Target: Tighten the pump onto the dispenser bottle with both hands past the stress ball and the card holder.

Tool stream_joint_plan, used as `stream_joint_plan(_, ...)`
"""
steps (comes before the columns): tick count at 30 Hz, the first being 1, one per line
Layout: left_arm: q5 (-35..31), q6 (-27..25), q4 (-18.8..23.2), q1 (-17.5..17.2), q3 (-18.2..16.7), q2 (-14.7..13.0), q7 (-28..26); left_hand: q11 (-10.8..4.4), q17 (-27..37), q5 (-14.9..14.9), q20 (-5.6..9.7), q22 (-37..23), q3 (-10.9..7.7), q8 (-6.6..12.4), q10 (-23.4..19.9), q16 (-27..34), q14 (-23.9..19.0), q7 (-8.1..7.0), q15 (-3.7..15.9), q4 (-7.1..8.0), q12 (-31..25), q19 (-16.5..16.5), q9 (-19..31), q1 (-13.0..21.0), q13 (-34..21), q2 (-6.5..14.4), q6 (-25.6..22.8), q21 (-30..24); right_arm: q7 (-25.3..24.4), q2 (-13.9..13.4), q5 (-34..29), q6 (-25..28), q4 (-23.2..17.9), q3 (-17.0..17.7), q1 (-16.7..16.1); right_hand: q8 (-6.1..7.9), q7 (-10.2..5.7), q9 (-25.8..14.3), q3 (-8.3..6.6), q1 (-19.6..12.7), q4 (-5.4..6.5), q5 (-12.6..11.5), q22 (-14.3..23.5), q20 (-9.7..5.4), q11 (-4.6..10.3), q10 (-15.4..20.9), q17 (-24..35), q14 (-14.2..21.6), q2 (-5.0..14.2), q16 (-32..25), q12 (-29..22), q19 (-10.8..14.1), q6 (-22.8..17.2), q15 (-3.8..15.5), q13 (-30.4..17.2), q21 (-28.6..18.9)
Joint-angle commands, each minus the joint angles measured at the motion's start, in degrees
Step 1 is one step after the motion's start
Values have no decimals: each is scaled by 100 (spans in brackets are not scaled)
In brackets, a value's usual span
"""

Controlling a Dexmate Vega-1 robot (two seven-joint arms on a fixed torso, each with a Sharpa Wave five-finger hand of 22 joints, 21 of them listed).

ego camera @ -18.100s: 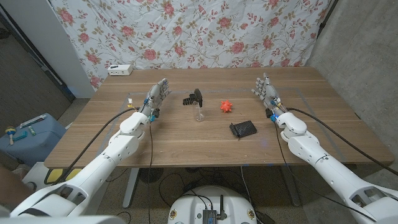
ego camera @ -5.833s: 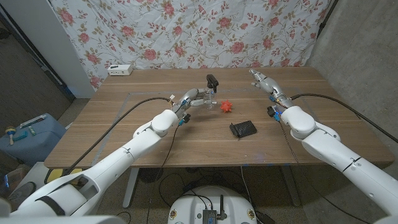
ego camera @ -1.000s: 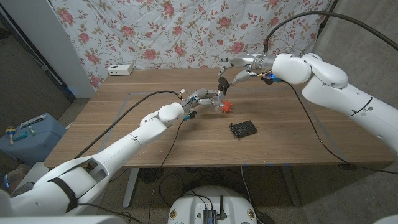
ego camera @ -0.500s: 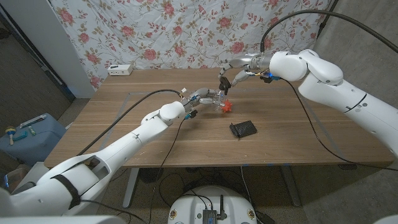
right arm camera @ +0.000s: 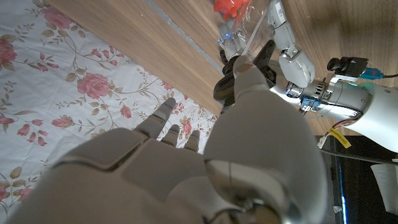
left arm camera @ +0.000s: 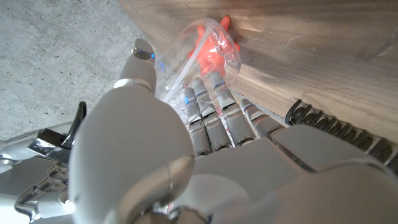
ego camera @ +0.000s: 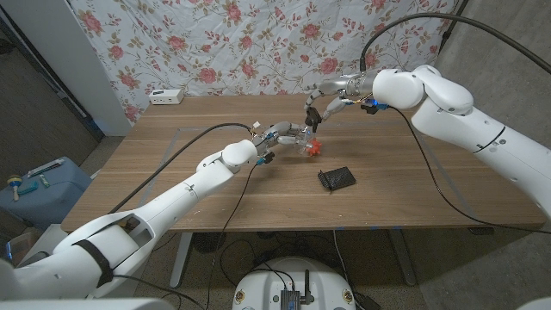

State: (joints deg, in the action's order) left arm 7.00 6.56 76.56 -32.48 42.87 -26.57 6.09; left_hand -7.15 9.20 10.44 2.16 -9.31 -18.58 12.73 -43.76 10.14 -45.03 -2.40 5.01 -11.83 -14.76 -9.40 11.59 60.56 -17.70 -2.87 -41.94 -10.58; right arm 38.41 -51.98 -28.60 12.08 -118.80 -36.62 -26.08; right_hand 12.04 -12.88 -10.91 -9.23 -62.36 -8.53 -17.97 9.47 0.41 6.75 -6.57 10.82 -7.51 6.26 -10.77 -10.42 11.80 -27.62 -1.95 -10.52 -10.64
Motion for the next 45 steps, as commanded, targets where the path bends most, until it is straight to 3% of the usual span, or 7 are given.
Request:
stream_joint_plan(1, -64, -47, 93, -35, 17, -25, 4, -26, 31, 5, 648, -12, -378, 13, -88, 27, -55, -9, 365, 338, -11, -32, 28, -265, -37, 407, -426, 15, 289, 37, -65, 129, -21, -127, 187, -49, 6, -13, 7, 33, 43, 8, 17, 34, -40, -25, 15, -49, -16, -35, -38, 12, 49, 5, -21, -7)
stream_joint_plan(24, -126, -9, 15, 47, 58, 17, 53, -35, 32, 5, 636, -12, -421, 0, -94, 28, -54, -7, 374, 324, 14, -31, 31, -272, -58, 404, -432, 15, 583, 43, -238, 339, -175, -195, 268, -76, 12, -19, 188, 345, 204, 58, 18, 70, -158, -9, 35, -48, -69, -63, -66, 26, 74, -43, -27, -15)
stream_joint_plan(34, -163, 24, -39, 84, 79, 38, 62, -44, 33, 5, 633, -12, -437, -8, -89, 30, -56, 1, 361, 319, 30, -27, 32, -276, -66, 401, -428, 16, 687, 78, -262, 449, -200, -220, 305, -61, 18, -27, 326, 621, 333, 85, 19, 135, -277, 37, 45, -27, -104, -80, -88, 55, 5, -103, -31, -24)
stream_joint_plan(45, -186, 9, -12, 73, 80, 31, 41, -38, 34, 6, 629, -12, -452, -9, -99, 33, -62, -10, 355, 320, 35, -28, 33, -284, -75, 403, -438, 15, 822, 130, -273, 576, -150, -300, 384, -47, 24, -31, 497, 971, 495, 101, 20, 165, -303, 128, 56, 17, -155, -101, -112, 85, -83, -129, -32, -27)
